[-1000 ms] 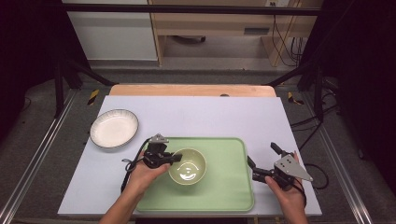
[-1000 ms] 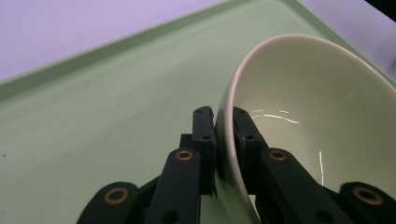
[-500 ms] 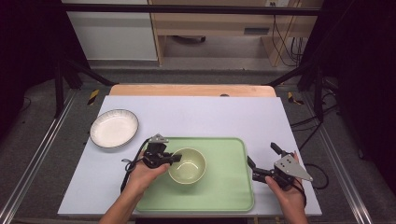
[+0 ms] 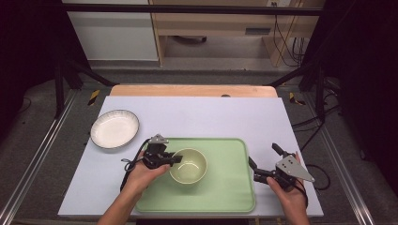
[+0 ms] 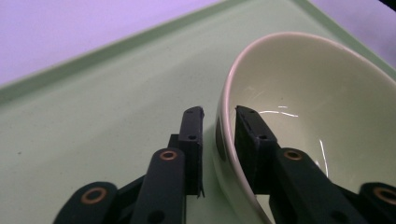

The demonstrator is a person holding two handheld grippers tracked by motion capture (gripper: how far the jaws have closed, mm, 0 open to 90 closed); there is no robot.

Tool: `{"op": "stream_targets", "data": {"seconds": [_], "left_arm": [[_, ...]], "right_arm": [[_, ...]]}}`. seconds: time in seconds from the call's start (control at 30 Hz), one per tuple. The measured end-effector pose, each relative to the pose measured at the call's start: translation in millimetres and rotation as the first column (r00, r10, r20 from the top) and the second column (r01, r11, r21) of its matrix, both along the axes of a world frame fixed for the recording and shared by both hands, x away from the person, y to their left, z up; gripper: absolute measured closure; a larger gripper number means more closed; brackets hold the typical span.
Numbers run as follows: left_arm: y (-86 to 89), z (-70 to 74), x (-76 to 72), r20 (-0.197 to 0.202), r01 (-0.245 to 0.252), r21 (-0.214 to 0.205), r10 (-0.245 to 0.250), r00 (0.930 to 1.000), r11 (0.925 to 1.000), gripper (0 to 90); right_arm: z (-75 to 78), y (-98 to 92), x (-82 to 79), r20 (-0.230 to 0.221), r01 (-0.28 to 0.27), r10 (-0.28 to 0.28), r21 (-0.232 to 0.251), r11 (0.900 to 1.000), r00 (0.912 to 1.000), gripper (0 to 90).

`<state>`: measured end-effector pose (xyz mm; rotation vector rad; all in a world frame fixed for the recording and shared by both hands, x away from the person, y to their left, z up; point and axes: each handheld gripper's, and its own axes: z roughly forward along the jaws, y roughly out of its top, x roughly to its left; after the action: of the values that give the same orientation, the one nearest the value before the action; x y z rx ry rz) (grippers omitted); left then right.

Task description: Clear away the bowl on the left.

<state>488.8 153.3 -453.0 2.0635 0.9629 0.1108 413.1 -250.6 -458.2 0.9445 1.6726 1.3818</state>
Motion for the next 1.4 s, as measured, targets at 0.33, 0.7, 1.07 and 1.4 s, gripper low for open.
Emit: {"op": "stream_targets", "data": {"seconds": [0.33,0.7,1.07,1.4], "left_arm": [[1.2,7.0,-0.3,0.053,0.0,0.016,-0.001,0.9986,0.9999,53.9],[3.5,11.0,0.1,0.068,0.005,0.021,-0.006,0.9977,0.9998,47.1],[3.8,14.2,-0.7,0.097,0.003,0.012,-0.005,0.9953,0.9999,39.0],[4.9,17.5,-0.9,0.112,0.001,-0.004,-0.001,0.9938,1.0,29.1]], "right_arm": [[0.0,-0.1,-0.2,-0.001,0.001,-0.001,-0.002,1.0,1.0,3.3],[-0.4,-0.2,-0.1,-0.005,0.002,-0.002,-0.004,1.0,1.0,3.4],[-0.5,-0.3,0.0,-0.006,0.001,-0.001,-0.009,1.0,1.0,3.5],[-0.9,0.1,0.1,-0.011,-0.003,0.003,-0.014,0.9999,0.9999,3.7]]}}
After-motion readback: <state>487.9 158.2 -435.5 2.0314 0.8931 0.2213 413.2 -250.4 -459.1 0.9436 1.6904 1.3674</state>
